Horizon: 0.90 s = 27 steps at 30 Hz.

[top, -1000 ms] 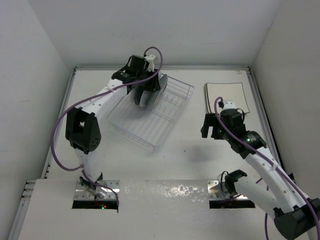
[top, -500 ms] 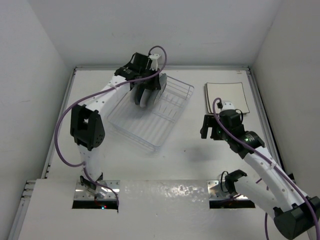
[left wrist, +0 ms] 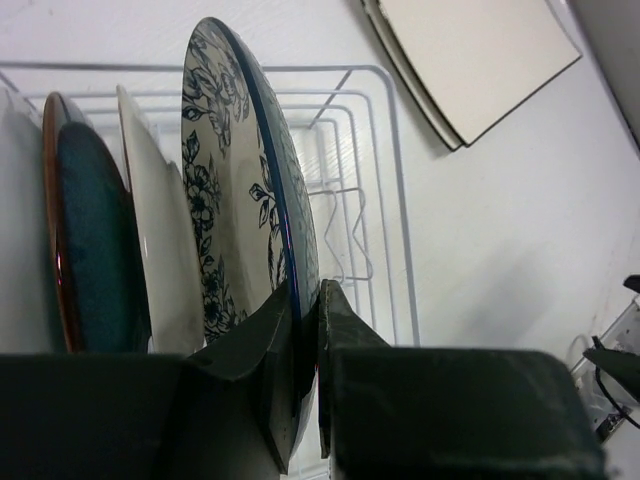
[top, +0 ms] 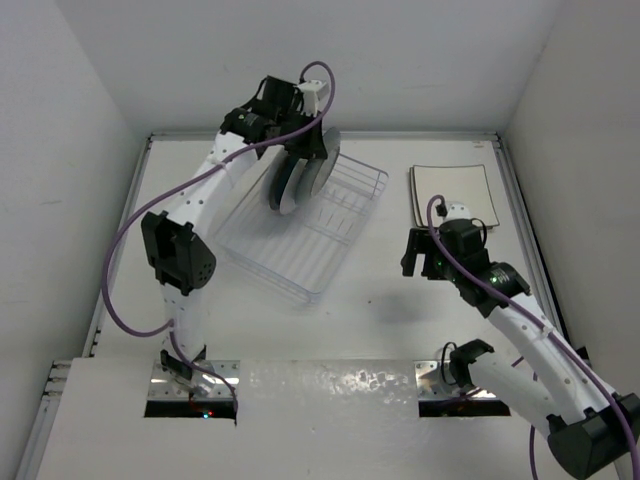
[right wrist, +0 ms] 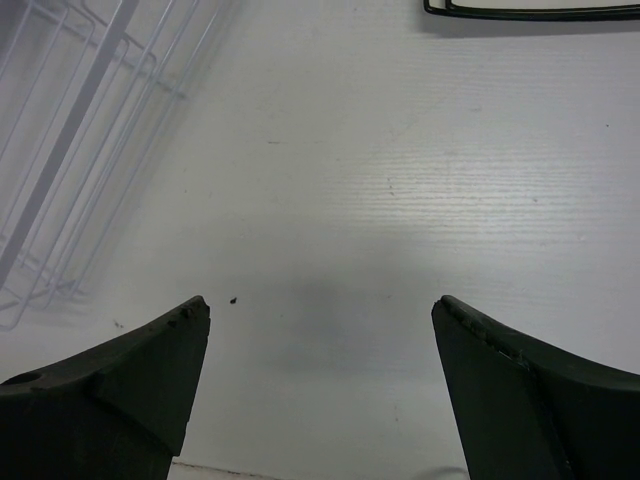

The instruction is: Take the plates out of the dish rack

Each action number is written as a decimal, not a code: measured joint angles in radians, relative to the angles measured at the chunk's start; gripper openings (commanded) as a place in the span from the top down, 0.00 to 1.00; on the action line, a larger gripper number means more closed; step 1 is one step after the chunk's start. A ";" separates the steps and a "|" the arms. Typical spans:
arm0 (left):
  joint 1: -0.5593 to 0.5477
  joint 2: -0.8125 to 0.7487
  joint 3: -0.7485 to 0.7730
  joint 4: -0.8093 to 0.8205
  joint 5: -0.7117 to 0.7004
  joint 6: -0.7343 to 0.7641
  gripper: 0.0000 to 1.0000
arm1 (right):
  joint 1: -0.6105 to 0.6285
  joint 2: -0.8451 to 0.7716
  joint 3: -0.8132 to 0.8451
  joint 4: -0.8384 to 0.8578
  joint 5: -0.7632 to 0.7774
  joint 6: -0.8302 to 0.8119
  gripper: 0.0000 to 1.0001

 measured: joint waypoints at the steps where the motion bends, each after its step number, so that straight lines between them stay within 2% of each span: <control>1: 0.000 -0.005 0.002 0.002 0.011 0.002 1.00 | 0.000 0.000 0.001 -0.001 0.004 0.002 0.09; 8: 0.000 -0.047 -0.002 0.008 0.125 -0.004 1.00 | 0.000 0.000 0.093 -0.057 0.063 0.046 0.03; 18: -0.042 -0.169 -0.047 0.189 0.314 -0.031 1.00 | 0.000 -0.006 0.351 -0.124 0.180 0.129 0.01; 22: -0.075 -0.238 -0.071 0.229 0.249 0.023 1.00 | 0.000 0.028 0.451 -0.157 0.206 0.150 0.01; 27: -0.150 -0.406 -0.223 0.286 0.026 0.192 1.00 | 0.000 0.051 0.559 -0.188 0.219 0.173 0.01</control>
